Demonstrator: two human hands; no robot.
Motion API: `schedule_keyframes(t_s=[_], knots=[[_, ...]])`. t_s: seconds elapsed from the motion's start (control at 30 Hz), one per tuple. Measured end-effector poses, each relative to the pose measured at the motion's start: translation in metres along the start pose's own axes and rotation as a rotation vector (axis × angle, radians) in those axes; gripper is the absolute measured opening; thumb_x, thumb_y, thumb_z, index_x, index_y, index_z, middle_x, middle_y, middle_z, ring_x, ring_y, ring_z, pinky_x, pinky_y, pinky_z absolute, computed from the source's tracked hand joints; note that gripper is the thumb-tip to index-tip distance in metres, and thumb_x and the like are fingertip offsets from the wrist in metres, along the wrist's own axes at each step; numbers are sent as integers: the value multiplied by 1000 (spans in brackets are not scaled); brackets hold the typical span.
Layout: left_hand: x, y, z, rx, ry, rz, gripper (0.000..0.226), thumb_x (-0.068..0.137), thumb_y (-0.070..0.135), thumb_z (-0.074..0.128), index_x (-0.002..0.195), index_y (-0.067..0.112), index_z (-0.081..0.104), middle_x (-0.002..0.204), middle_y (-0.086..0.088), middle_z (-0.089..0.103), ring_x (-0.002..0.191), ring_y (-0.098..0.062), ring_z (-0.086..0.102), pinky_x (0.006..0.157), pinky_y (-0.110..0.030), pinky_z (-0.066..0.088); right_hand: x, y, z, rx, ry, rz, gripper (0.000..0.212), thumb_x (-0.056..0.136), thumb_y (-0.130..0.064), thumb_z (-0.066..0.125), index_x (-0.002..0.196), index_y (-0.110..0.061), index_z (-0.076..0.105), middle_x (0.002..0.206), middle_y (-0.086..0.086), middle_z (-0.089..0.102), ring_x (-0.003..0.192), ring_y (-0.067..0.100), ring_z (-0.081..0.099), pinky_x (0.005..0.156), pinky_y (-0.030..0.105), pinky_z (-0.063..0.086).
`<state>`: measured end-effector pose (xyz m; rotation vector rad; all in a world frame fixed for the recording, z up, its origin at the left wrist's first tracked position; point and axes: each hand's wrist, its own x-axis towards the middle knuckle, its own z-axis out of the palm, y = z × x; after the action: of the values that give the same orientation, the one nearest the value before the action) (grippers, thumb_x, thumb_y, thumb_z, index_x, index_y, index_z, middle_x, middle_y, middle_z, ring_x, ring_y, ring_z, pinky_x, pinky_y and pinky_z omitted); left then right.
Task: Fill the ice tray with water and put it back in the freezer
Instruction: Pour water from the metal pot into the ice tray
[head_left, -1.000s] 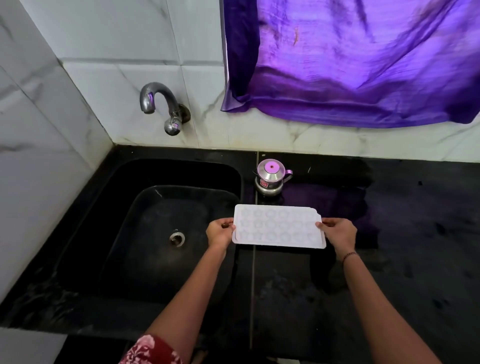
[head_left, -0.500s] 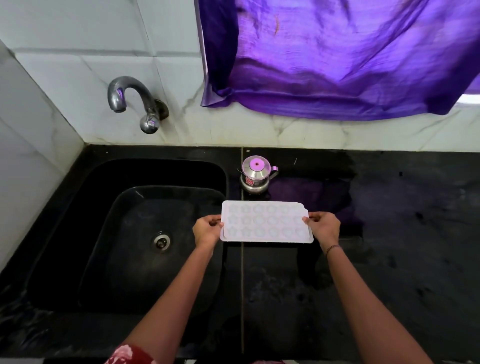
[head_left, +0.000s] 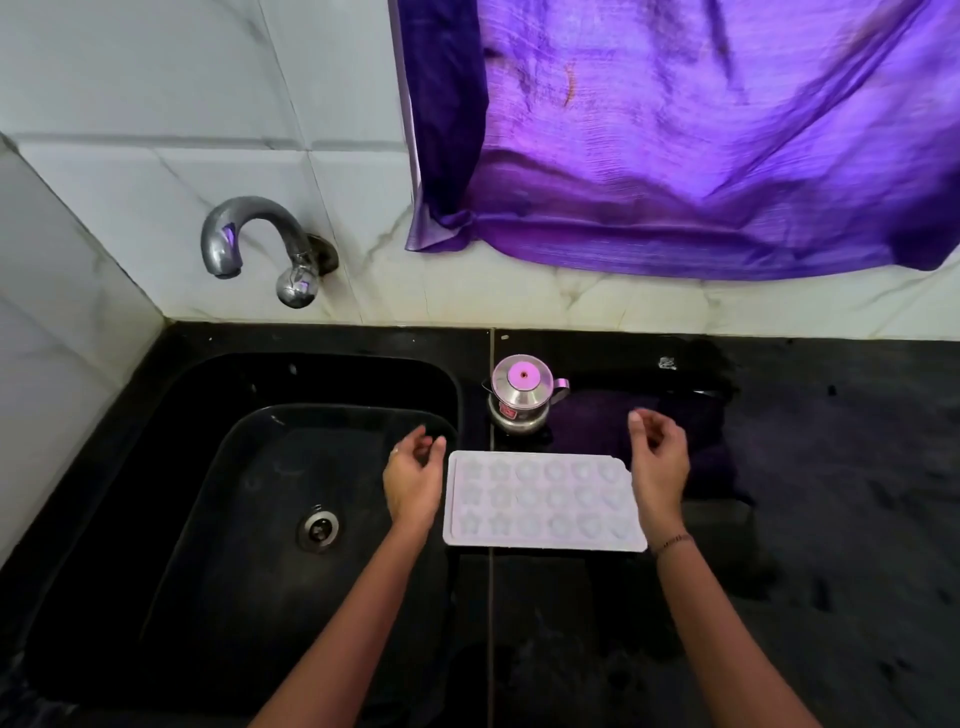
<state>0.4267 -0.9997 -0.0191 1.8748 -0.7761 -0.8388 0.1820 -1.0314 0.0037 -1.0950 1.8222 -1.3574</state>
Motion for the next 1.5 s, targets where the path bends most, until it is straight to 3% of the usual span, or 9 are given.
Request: schedule_keyframes(t_s=[0.1,0.23,0.4,0.5,0.87,1.13,1.27,1.37,1.5], knots=[[21,28,35,-208,-94,-37,46,90,28,59,132,12,50,123,-4,60,114,-15,56,95,-25,42,22,-11,46,142,-110,97,6,92,-36,56,95,-31,57,118,6,57,103,12,55,93,26,44],[36,55,80,-372,-241,-156,50,93,29,55,137,9,43,135,-3,51,125,-16,48,101,-24,37,38,-13,93,210,-238,141,12,91,-35,59,91,-23,54,104,6,60,96,13,56,84,23,43],[40,48,107,-422,-185,-217,31,92,40,54,107,16,64,106,-4,68,97,-15,63,82,-24,50,38,2,119,303,-239,249,32,81,-44,67,67,-22,49,79,6,58,78,15,56,73,32,47],[36,50,113,-468,-95,-218,25,93,40,51,95,18,65,90,2,67,83,-8,62,64,-13,49,38,1,129,468,-171,335,38,83,-26,69,60,-20,40,68,5,53,71,15,54,66,28,48],[27,75,106,-575,-56,-133,20,92,34,55,85,20,67,93,-6,69,89,-16,64,76,-27,53,33,-30,121,677,-89,345,44,83,-11,69,57,-18,34,49,-8,49,53,5,49,51,16,45],[-14,88,74,-655,-40,-134,18,92,31,56,84,19,67,88,-3,69,83,-13,64,64,-20,50,0,-50,95,719,-116,282,45,80,-12,71,55,-20,34,52,-5,45,55,8,47,53,19,45],[-33,80,57,-650,-66,-88,16,92,25,56,90,15,69,89,-1,69,85,-11,64,64,-14,49,-19,-50,81,696,-132,273,46,79,-14,73,54,-20,35,55,-2,42,57,10,43,56,22,42],[-39,65,41,-580,-113,36,23,95,22,51,101,11,71,99,0,71,96,-10,65,79,-17,52,-30,-48,69,673,-127,257,47,80,-14,72,53,-20,34,53,-4,40,57,9,41,57,21,39],[-35,18,12,-130,-79,282,29,97,28,47,118,19,64,119,6,65,116,-6,56,93,-10,41,-38,-44,56,634,-117,249,50,79,-16,73,52,-21,31,55,-3,34,57,9,36,59,23,35]])
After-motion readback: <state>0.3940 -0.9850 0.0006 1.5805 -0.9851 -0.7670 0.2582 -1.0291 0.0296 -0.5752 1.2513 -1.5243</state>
